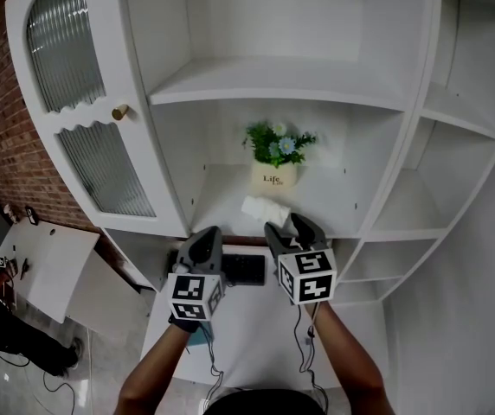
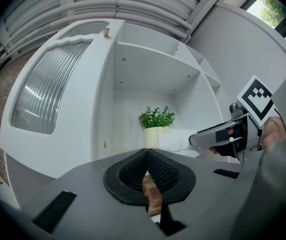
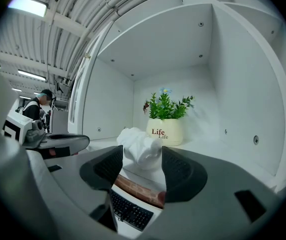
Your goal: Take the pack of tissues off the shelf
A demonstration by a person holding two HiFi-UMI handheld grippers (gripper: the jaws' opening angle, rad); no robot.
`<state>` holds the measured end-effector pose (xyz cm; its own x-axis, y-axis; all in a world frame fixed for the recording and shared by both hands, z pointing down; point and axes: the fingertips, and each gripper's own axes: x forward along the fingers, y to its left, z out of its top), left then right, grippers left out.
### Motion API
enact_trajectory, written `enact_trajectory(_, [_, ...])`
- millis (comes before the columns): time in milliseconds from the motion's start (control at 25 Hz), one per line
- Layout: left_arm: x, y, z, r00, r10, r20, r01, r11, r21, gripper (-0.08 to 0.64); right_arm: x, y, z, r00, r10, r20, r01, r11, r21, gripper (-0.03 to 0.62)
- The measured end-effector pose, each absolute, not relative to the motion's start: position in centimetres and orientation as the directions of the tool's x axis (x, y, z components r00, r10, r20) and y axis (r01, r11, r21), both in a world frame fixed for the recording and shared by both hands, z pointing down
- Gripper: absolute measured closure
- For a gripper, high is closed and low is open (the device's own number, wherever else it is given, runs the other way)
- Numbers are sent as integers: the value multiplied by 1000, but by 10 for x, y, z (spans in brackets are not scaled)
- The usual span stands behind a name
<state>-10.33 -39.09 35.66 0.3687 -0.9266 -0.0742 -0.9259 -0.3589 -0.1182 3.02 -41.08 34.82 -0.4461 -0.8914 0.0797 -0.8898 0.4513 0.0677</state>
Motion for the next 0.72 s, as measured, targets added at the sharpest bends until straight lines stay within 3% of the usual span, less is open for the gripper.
enact_trajectory(720, [-108,-383,364,379,-923,-67,-922,-371,-106,545,36,-414,347,-403,-913,69,-908,408,93,446])
